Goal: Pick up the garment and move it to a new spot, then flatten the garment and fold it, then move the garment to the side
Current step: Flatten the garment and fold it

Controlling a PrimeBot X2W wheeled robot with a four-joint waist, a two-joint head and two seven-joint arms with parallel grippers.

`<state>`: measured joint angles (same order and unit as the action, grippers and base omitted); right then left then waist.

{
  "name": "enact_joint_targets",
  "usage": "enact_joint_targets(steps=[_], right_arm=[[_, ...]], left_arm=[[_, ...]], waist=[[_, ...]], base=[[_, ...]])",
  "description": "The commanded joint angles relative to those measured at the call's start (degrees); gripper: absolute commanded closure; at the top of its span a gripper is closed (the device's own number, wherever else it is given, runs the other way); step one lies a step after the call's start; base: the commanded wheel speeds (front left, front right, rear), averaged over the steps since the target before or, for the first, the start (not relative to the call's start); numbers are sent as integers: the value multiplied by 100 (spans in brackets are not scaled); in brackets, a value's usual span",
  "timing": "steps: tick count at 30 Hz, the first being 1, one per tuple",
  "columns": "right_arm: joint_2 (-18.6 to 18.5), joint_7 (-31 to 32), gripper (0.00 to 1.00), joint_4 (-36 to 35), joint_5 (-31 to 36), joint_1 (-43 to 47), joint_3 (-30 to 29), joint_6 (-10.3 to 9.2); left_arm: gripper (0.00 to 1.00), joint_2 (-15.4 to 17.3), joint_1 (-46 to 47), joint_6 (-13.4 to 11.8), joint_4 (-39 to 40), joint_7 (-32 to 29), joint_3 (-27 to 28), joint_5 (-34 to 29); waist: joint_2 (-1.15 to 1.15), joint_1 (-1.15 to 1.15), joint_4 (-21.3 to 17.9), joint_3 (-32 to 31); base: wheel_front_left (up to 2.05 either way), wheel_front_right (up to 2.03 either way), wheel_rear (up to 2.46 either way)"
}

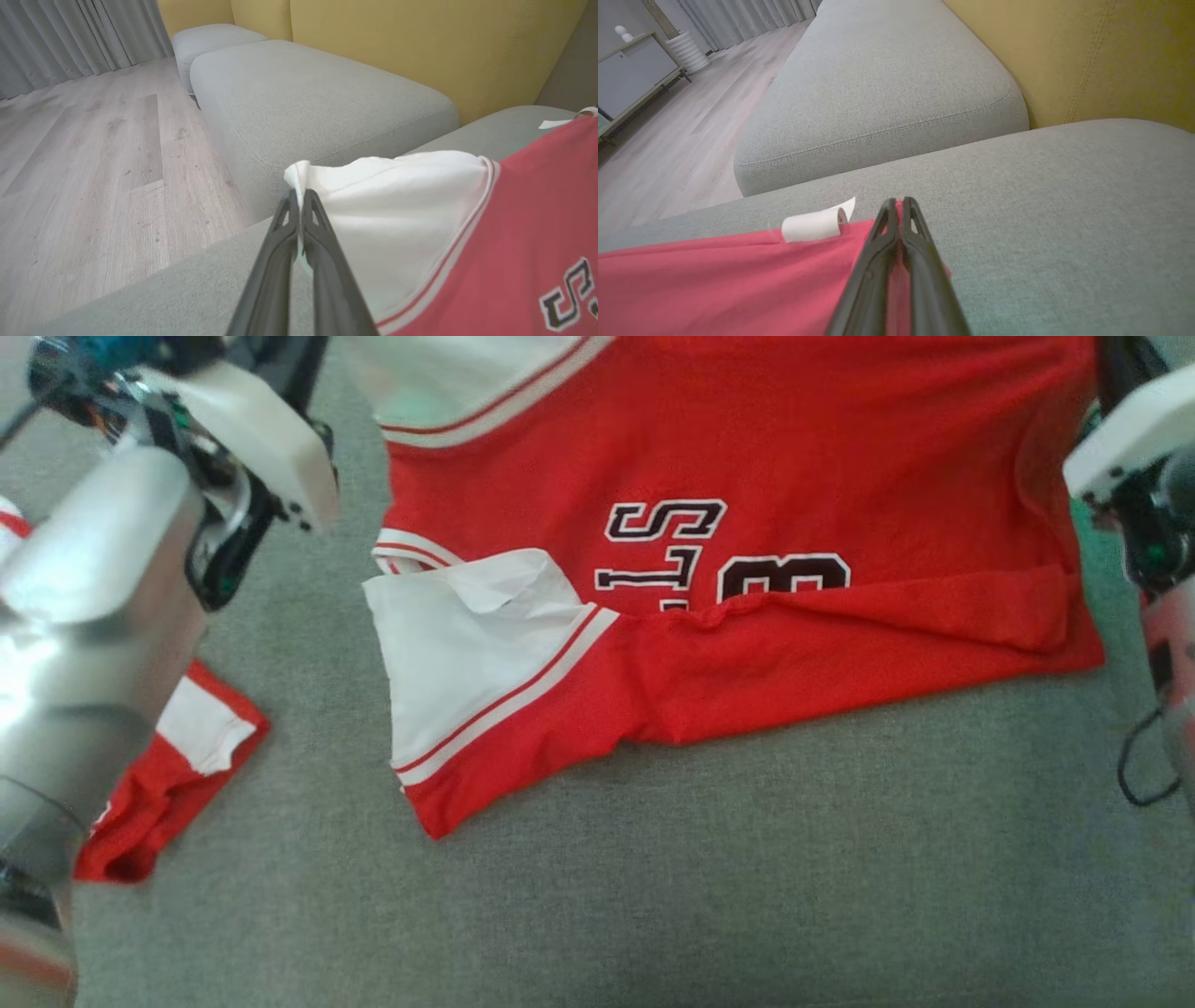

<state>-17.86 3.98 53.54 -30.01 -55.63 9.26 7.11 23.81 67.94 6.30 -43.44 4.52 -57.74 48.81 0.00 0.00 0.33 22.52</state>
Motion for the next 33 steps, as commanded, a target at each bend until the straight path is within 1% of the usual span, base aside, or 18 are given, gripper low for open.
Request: enact_joint_targets(steps=[1, 4, 8, 11, 15, 17, 20, 23, 26, 29, 33], right_arm=[[-132, -38, 100, -182, -177, 200, 106, 37], [-261, 50, 100, -244, -392, 397, 241, 37], [-455, 194, 100, -362, -695, 676, 395, 37], [-514, 328, 100, -465, -927, 862, 469, 37], [-745, 695, 100, -668, -1242, 1290, 703, 37], [-927, 778, 100, -790, -1266, 1473, 827, 37], [-1142, 937, 100, -967, -1352, 1805, 1003, 37], [-1298, 1162, 100, -1169, -1547, 2091, 1098, 37], [-1506, 1349, 100, -1411, -1652, 2318, 1192, 37], [-1726, 1585, 100, -1672, -1801, 2574, 1243, 37], [-1946, 1865, 100, -1983, -1878, 2839, 1257, 37]], left_arm=[[100, 272, 60, 43, 123, -34, 99, -18], [100, 332, -164, 78, 302, -97, -45, 42], [100, 512, -460, 95, 640, -184, -198, 108], [100, 610, -596, 95, 847, -268, -270, 121], [100, 786, -964, 76, 1371, -583, -412, 258], [100, 905, -1154, 78, 1699, -794, -548, 292], [100, 1099, -1392, -17, 2142, -1042, -736, 248], [100, 1272, -1669, -128, 2539, -1285, -858, 340], [100, 1465, -1878, -281, 2911, -1492, -952, 387], [100, 1587, -2111, -424, 3308, -1638, -1005, 519], [100, 1726, -2326, -598, 3649, -1709, -1089, 509]], waist=[[0, 0, 100, -146], [0, 0, 177, -307], [0, 0, 255, -537], [0, 0, 308, -659], [0, 0, 394, -879], [0, 0, 433, -964], [0, 0, 483, -1079], [0, 0, 494, -1165], [0, 0, 507, -1179], [0, 0, 531, -1187], [0, 0, 532, -1157]], base=[[0, 0, 0], [0, 0, 0], [0, 0, 0], [0, 0, 0], [0, 0, 0], [0, 0, 0], [0, 0, 0], [0, 0, 0], [0, 0, 0], [0, 0, 0], [0, 0, 0]])
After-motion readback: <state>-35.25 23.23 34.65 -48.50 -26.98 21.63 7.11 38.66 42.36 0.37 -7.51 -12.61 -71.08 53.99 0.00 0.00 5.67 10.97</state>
